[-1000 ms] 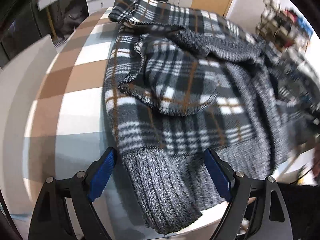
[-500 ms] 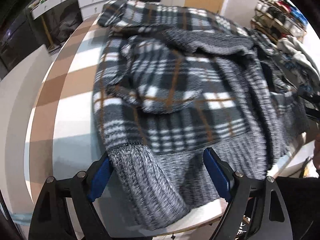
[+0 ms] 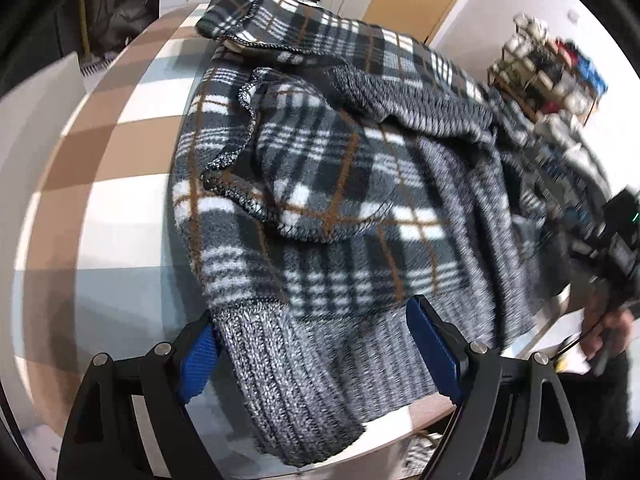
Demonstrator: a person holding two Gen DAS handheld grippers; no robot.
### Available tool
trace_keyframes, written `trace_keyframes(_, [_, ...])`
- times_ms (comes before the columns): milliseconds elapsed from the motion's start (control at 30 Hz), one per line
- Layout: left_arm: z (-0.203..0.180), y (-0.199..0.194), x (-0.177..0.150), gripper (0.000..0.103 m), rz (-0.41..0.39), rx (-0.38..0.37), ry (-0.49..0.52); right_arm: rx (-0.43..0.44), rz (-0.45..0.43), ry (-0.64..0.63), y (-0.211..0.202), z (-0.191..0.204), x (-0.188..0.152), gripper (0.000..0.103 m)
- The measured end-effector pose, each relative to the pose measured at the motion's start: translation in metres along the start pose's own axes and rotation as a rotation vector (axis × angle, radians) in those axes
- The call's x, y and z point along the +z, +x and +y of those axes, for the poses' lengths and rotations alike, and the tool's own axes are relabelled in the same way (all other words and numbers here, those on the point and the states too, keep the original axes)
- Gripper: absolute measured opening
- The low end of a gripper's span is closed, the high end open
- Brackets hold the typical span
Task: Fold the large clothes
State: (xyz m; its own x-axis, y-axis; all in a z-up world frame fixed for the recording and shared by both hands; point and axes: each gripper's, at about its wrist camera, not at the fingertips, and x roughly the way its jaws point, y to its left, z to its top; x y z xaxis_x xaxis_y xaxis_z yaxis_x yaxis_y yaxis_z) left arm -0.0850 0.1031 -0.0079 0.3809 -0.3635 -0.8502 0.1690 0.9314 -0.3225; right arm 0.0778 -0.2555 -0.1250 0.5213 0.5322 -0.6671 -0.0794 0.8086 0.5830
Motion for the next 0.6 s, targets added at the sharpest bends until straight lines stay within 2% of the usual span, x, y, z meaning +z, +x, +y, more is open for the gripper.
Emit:
trace_keyframes(100, [0.004, -0.003, 0.005, 0.084, -0.004, -0.118, -0.048, -0.002, 0.003, -0.019, -0.001, 0.004, -0.002, 0.086])
trace_keyframes(200, [0.010, -0.007, 0.011, 0.084, -0.018, -0.272, -0.106, 0.000, 0.002, -0.032, -0.002, 0.008, -0.004, 0.086])
trace_keyframes(233, [0.012, -0.008, 0.011, 0.084, -0.021, -0.291, -0.119, 0.001, 0.003, -0.034, -0.002, 0.009, -0.004, 0.086])
trace_keyframes(267, [0.014, -0.007, 0.011, 0.084, -0.019, -0.294, -0.129, 0.002, 0.004, -0.033, -0.002, 0.010, -0.005, 0.086])
trace_keyframes(300, [0.018, -0.006, 0.009, 0.085, -0.007, -0.273, -0.142, 0.006, 0.005, -0.030, -0.003, 0.010, -0.005, 0.086])
trace_keyframes(333, [0.023, -0.002, 0.006, 0.085, 0.012, -0.213, -0.155, 0.009, 0.005, -0.027, -0.003, 0.009, -0.005, 0.086])
trace_keyframes(400, [0.025, -0.006, 0.004, 0.084, -0.001, -0.190, -0.158, 0.009, 0.006, -0.020, -0.003, 0.008, -0.005, 0.086])
trace_keyframes(600, [0.014, -0.004, 0.005, 0.082, -0.019, -0.175, -0.133, -0.020, 0.034, -0.024, 0.000, 0.008, -0.009, 0.085])
